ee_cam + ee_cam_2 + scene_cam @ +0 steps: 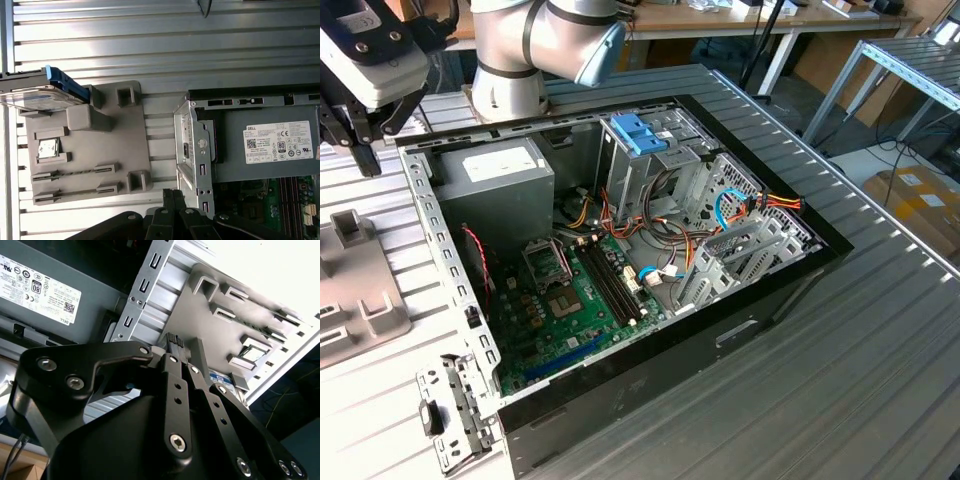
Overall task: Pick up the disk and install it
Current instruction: 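Reach for the disk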
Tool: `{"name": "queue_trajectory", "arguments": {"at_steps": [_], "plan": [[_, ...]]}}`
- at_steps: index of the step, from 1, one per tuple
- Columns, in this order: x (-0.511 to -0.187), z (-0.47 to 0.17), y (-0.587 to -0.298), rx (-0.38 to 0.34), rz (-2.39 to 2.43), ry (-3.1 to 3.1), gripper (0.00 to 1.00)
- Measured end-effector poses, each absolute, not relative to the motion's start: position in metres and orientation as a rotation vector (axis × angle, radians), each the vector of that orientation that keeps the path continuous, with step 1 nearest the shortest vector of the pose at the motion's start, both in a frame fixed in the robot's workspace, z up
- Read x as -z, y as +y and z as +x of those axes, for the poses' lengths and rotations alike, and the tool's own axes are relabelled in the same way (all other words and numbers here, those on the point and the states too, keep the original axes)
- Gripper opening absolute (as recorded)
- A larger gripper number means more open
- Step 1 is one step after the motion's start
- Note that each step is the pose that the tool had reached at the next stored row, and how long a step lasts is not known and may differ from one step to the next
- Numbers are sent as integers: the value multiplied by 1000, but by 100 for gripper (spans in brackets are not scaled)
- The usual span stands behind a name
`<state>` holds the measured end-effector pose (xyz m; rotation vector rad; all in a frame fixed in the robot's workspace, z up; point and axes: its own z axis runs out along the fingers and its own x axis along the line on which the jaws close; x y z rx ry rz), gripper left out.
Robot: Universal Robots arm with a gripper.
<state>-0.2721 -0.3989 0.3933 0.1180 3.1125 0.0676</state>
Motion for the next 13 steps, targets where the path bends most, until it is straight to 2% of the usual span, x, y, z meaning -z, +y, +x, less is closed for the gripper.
{"name": "queue_trajectory", "arguments": {"at_steps": [13], "plan": [[-393, -279, -399, -68, 118, 3112, 11]]}}
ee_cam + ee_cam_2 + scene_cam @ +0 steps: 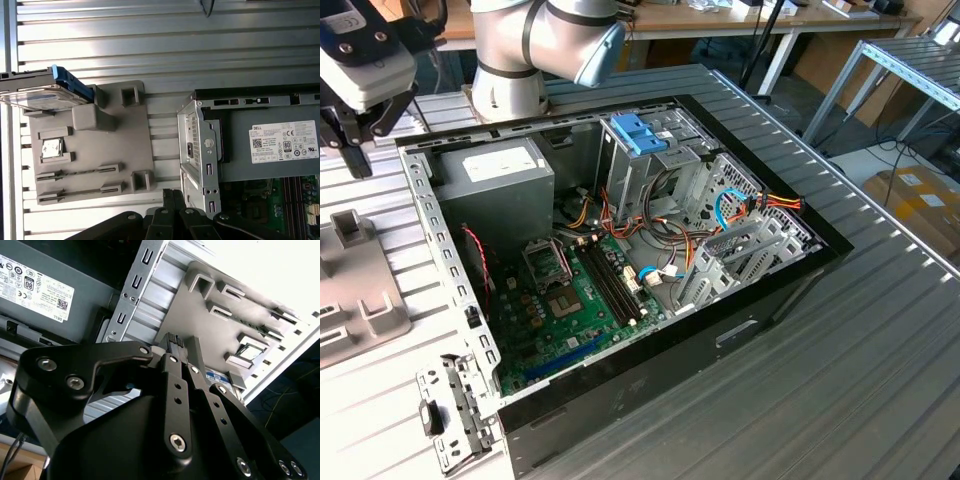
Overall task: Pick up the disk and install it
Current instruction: 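Reach for the disk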
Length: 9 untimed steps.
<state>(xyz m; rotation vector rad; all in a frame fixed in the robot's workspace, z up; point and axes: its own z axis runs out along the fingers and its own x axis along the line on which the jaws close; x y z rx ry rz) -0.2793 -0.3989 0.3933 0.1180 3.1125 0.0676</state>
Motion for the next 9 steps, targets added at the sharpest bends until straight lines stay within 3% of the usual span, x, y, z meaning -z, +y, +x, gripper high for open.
{"name": "queue_trajectory", "arguments": {"at_steps": [9], "plan": [[-393, -286, -399, -68, 118, 3112, 11]]}}
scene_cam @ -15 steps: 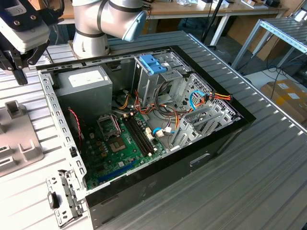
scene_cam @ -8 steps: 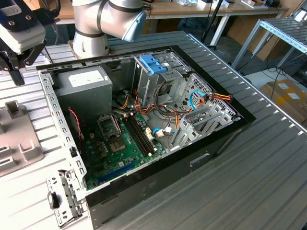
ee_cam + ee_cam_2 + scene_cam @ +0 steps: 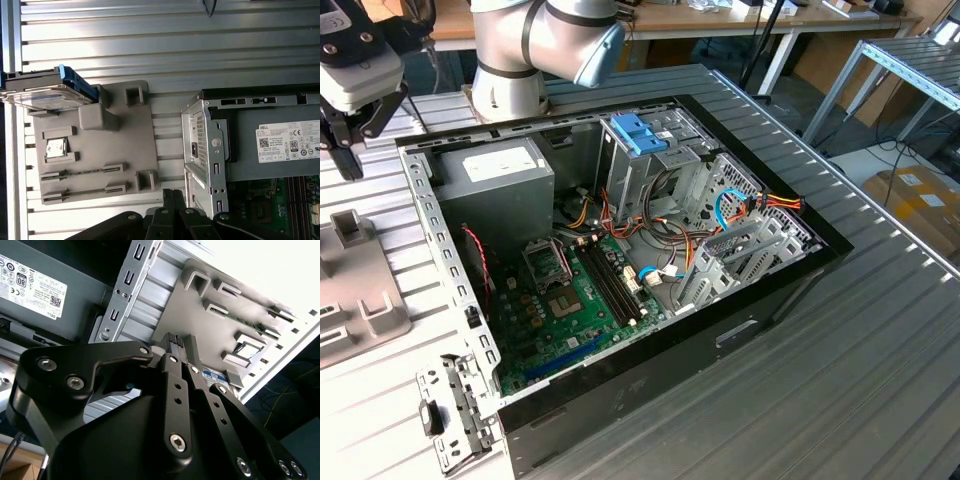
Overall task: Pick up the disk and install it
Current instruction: 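Reach for the disk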
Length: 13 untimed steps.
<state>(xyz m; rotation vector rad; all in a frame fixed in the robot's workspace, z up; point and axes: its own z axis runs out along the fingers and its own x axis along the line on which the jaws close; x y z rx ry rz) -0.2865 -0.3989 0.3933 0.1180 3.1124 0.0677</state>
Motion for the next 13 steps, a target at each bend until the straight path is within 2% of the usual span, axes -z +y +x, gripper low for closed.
{"name": "queue_trajectory", "arguments": {"at_steps": [13], "plan": [[-393, -298, -399, -68, 118, 3112, 11]]}}
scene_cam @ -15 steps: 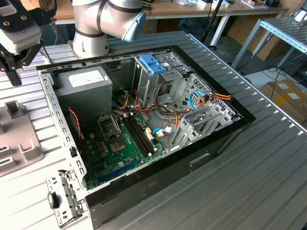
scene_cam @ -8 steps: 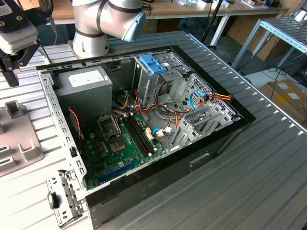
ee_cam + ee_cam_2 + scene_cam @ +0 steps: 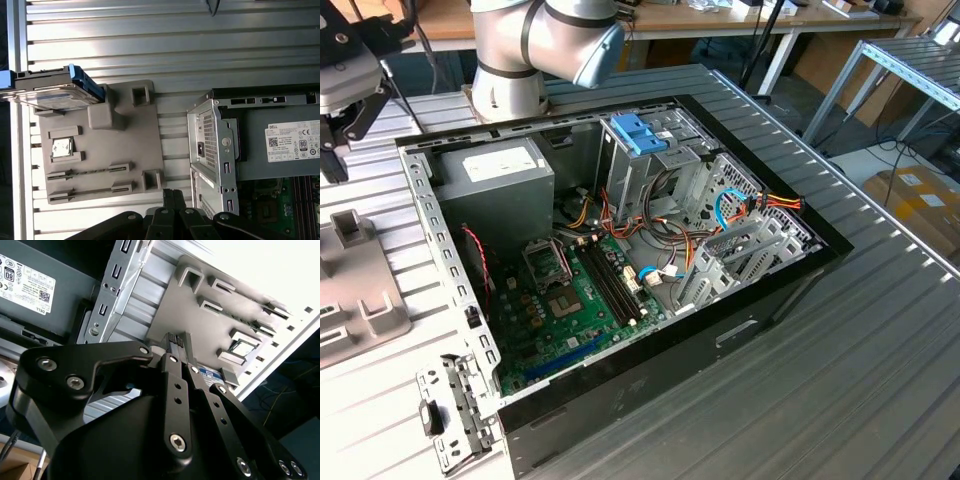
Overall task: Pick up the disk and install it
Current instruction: 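Reach for the disk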
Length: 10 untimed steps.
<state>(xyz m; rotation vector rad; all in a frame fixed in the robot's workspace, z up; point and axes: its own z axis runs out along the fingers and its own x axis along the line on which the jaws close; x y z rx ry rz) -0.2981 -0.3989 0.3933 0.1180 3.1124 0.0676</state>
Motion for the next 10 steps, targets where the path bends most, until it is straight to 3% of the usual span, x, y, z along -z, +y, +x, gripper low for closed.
{"name": "queue_trajectory", "arguments": {"at_steps": [10], "plan": [[-393, -311, -399, -68, 118, 3112, 11]]}}
